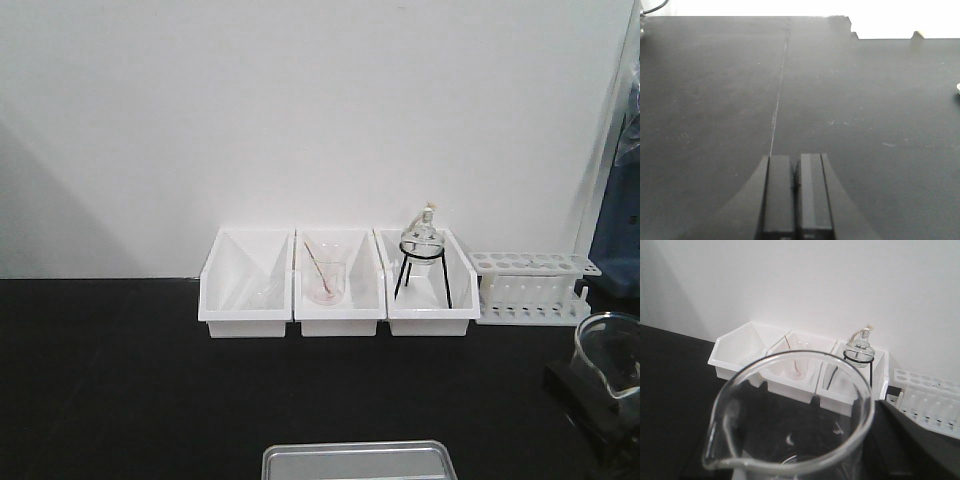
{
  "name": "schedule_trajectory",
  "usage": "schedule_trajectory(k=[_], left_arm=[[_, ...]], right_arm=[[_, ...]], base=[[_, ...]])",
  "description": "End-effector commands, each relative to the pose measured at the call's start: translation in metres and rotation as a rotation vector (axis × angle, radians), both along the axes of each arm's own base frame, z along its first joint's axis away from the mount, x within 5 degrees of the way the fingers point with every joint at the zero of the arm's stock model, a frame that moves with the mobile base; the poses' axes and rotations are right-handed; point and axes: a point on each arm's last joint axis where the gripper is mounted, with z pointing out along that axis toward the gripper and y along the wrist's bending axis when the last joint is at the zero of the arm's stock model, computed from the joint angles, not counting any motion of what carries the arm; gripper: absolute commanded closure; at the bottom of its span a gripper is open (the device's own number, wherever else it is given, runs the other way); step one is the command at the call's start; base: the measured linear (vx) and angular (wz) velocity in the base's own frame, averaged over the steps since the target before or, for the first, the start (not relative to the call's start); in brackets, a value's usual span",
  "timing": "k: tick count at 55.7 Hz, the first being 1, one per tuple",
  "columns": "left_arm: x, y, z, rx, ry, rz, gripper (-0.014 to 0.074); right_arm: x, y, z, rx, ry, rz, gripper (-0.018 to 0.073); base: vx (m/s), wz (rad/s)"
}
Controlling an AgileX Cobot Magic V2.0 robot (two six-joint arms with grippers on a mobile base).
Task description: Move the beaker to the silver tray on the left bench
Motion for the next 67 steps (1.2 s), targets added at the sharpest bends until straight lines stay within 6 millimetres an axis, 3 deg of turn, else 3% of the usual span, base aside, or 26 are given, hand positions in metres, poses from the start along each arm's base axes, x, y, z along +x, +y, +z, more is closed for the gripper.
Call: schedule_trajectory(k=[1,43,52,57,67], left_arm=[[0.001,0.0,-0.002,-0.011,-0.066,-0.004,0.0595],[0.001,0.0,-0.002,-0.011,-0.066,-0.004,0.0595],[0.001,0.0,-0.002,-0.011,-0.066,-0.004,0.0595],[0.001,0.0,-0.002,-0.011,-0.066,-0.004,0.0595],[0.001,0.0,-0.002,-0.011,-0.066,-0.004,0.0595]], right_arm=[[-0.001,0.002,0.013,0.013,-0.049,0.029,0.0566],[0.001,0.007,0.012,0.02,-0.051,0.072,0.0566],[0.032,0.019,-0.017,-0.009,0.094,0.104,0.0566],[0.051,0.037,-0.037,0.004,0.16,0.234,0.0566],[0.085,0.069,-0.069,0.016,0.075,0.487,0.0566]], base=[[0.01,-0.04],[0.0,0.0],[0.0,0.0],[0.0,0.0],[0.0,0.0]])
